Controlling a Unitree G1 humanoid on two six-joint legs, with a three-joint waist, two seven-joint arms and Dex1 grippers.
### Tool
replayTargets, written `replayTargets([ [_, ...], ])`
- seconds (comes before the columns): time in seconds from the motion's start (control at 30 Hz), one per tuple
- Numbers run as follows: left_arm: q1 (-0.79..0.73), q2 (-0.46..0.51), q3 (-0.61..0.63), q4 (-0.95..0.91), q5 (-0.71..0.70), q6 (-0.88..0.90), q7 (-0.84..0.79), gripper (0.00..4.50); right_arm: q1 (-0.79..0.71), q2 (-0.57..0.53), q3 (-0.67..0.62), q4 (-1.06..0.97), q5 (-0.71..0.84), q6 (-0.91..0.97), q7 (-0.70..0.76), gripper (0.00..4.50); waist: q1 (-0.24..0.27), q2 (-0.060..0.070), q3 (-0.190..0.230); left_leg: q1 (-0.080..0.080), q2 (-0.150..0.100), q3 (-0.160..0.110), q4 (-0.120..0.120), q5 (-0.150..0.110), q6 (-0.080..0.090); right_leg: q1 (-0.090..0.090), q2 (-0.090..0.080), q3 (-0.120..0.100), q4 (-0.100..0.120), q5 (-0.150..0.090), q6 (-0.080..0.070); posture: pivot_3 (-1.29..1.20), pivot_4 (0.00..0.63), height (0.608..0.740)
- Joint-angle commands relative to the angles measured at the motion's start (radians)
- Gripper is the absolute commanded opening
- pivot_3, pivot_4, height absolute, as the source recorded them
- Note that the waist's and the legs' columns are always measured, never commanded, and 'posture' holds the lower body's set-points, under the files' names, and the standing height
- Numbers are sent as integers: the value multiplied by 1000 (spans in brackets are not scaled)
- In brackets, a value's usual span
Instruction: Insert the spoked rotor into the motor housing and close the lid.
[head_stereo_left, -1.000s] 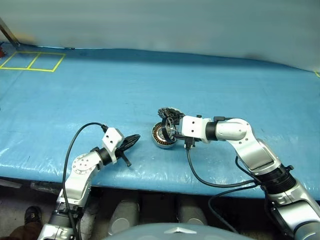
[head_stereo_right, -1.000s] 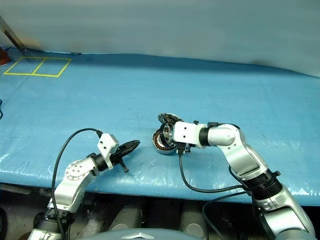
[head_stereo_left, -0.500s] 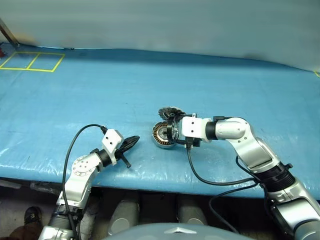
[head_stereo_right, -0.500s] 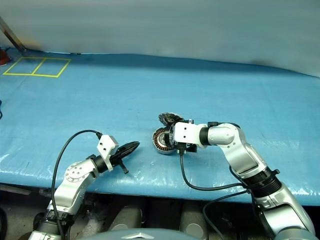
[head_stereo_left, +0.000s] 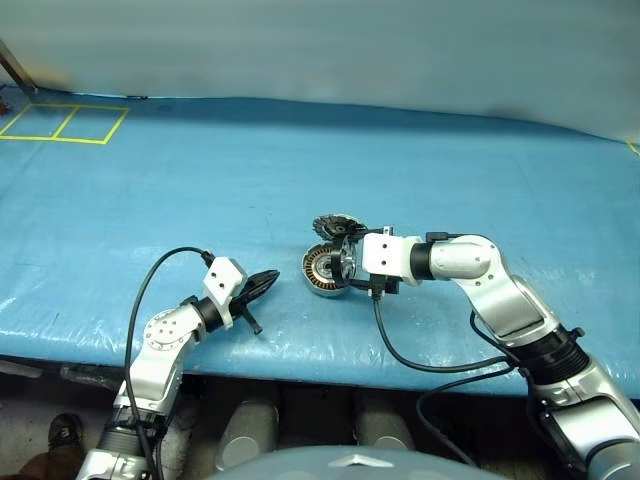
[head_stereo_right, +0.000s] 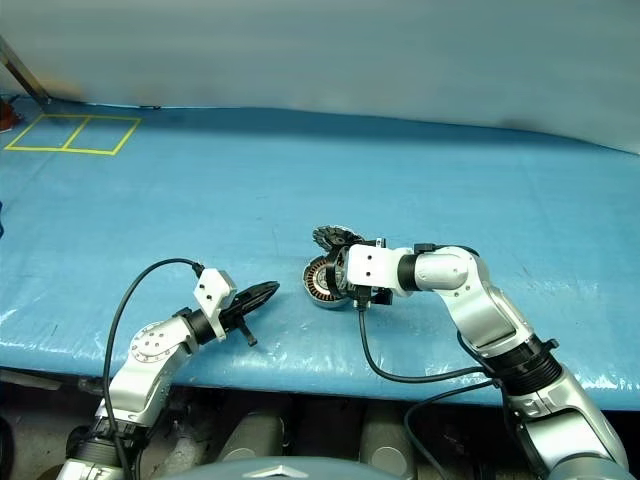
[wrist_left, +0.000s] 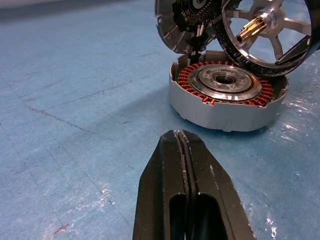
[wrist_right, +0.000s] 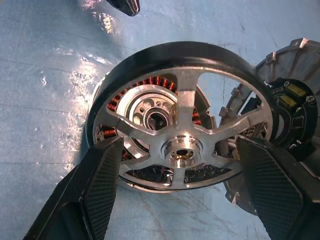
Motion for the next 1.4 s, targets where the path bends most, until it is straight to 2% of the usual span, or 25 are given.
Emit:
replayTargets([
  [0.03,-8,-2,8,-13,-12,-17,-3,0,-7,5,-35,-51,23,-20,-3,4238,0,0,0,0,0,0,0,0,0,0,0,0,0,0,0,0,150,740],
  [0.4,-18,1,5,-9,-9,-14,-6,0,-2,13,-33,-49,16,-9,-21,4238,0,0,0,0,0,0,0,0,0,0,0,0,0,0,0,0,150,740],
  [0.67,-24,0,4,-5,-9,-13,-7,0,22,58,-57,-60,88,26,-24,4238,0,0,0,0,0,0,0,0,0,0,0,0,0,0,0,0,150,740],
  [0.77,-25,-1,4,-5,-8,-14,-6,0,44,82,-59,-54,120,48,-29,3615,0,0,0,0,0,0,0,0,0,0,0,0,0,0,0,0,150,740],
  [1.07,-36,5,6,5,-5,-13,-9,0,47,174,-72,51,164,78,-95,662,-2,0,0,1,0,0,0,0,0,0,0,0,0,0,0,0,150,740],
  [1.4,-53,14,7,8,0,-5,-13,0,3,251,-61,184,156,60,-143,662,-9,0,0,1,0,0,0,0,0,0,1,0,1,1,1,0,150,740],
])
